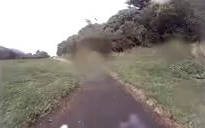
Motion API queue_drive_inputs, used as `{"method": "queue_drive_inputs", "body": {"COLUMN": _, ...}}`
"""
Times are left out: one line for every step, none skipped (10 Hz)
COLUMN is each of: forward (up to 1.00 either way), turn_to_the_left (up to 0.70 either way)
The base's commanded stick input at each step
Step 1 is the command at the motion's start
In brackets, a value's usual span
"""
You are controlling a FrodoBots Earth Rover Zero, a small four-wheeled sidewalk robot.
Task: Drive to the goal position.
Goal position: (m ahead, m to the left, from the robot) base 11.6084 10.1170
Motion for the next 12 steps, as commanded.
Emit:
{"method": "queue_drive_inputs", "body": {"forward": 0.7, "turn_to_the_left": 0.0}}
{"method": "queue_drive_inputs", "body": {"forward": 0.7, "turn_to_the_left": 0.0}}
{"method": "queue_drive_inputs", "body": {"forward": 0.7, "turn_to_the_left": 0.0}}
{"method": "queue_drive_inputs", "body": {"forward": 0.7, "turn_to_the_left": 0.0}}
{"method": "queue_drive_inputs", "body": {"forward": 0.7, "turn_to_the_left": 0.0}}
{"method": "queue_drive_inputs", "body": {"forward": 0.7, "turn_to_the_left": 0.0}}
{"method": "queue_drive_inputs", "body": {"forward": 0.7, "turn_to_the_left": 0.0}}
{"method": "queue_drive_inputs", "body": {"forward": 0.7, "turn_to_the_left": 0.0}}
{"method": "queue_drive_inputs", "body": {"forward": 0.7, "turn_to_the_left": 0.0}}
{"method": "queue_drive_inputs", "body": {"forward": 0.7, "turn_to_the_left": 0.0}}
{"method": "queue_drive_inputs", "body": {"forward": 0.7, "turn_to_the_left": 0.0}}
{"method": "queue_drive_inputs", "body": {"forward": 0.7, "turn_to_the_left": 0.0}}
